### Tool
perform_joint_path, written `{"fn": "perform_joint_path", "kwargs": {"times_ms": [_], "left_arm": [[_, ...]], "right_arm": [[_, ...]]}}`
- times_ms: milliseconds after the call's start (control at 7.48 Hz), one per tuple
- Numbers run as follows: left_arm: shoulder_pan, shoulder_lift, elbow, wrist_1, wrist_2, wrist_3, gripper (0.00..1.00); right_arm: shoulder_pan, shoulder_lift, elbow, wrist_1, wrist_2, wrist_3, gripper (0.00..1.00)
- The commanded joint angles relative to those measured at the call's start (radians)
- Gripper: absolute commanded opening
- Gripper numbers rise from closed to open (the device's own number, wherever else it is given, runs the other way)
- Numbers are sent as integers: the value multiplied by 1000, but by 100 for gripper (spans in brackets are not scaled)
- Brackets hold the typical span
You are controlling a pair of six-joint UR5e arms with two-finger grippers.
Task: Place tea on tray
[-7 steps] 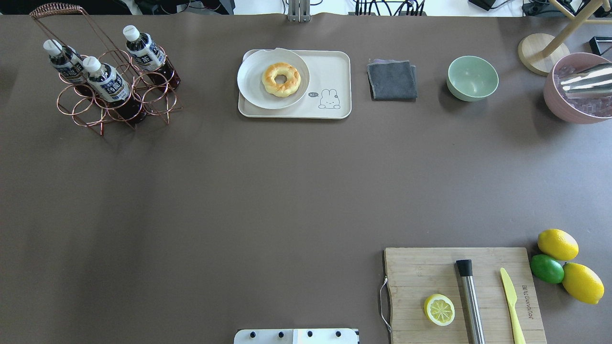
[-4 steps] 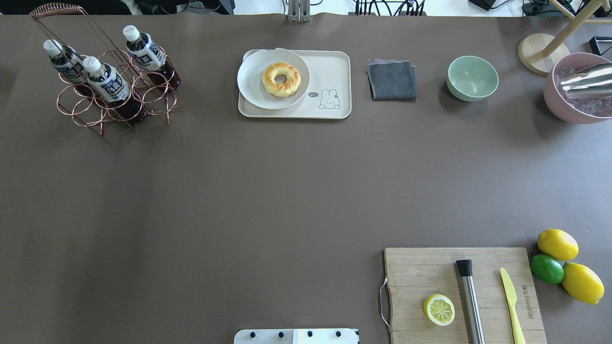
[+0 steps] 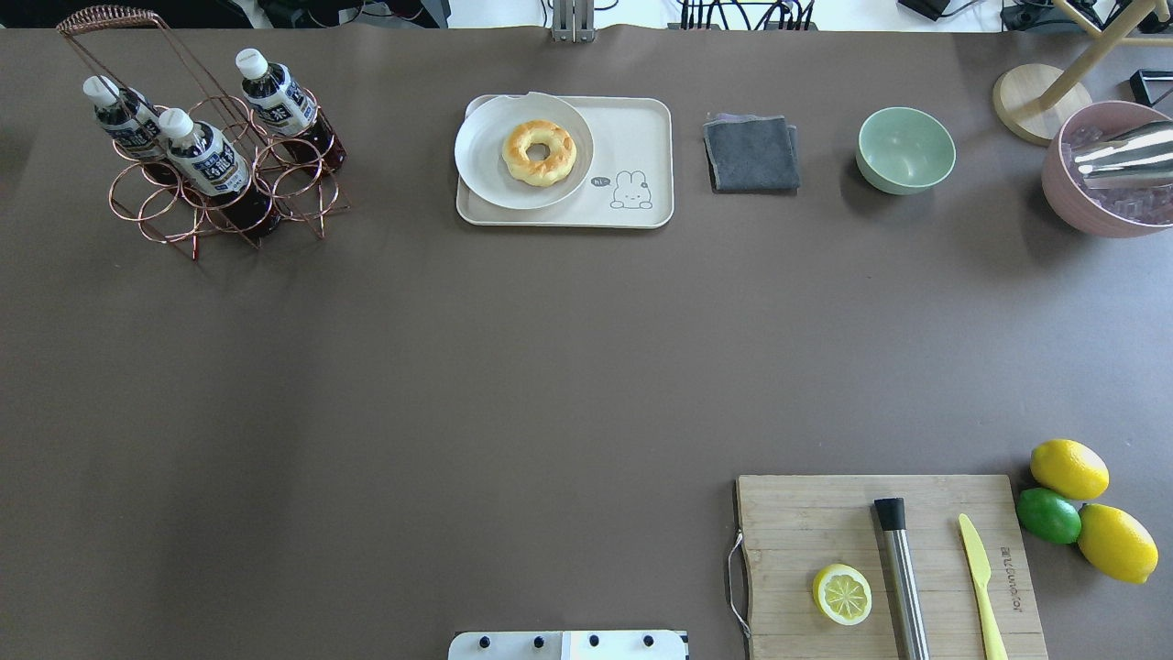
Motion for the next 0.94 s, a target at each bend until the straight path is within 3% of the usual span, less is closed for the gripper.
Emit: {"fn": "perform_joint_path", "kwargs": {"times_ms": [0, 134, 401, 802], "left_arm": [[40, -44, -91, -6, 2, -222, 97], [81, -91, -88, -6, 19, -317, 97], [198, -119, -105, -35, 192, -480, 97], [351, -212, -112, -59, 341, -693, 97]], "right_arm": [[0, -2, 0, 0, 6, -2, 100], [0, -7, -5, 0, 4, -2, 100], [0, -13, -3, 0, 6, -3, 100], [0, -45, -5, 53, 64, -5, 100]]}}
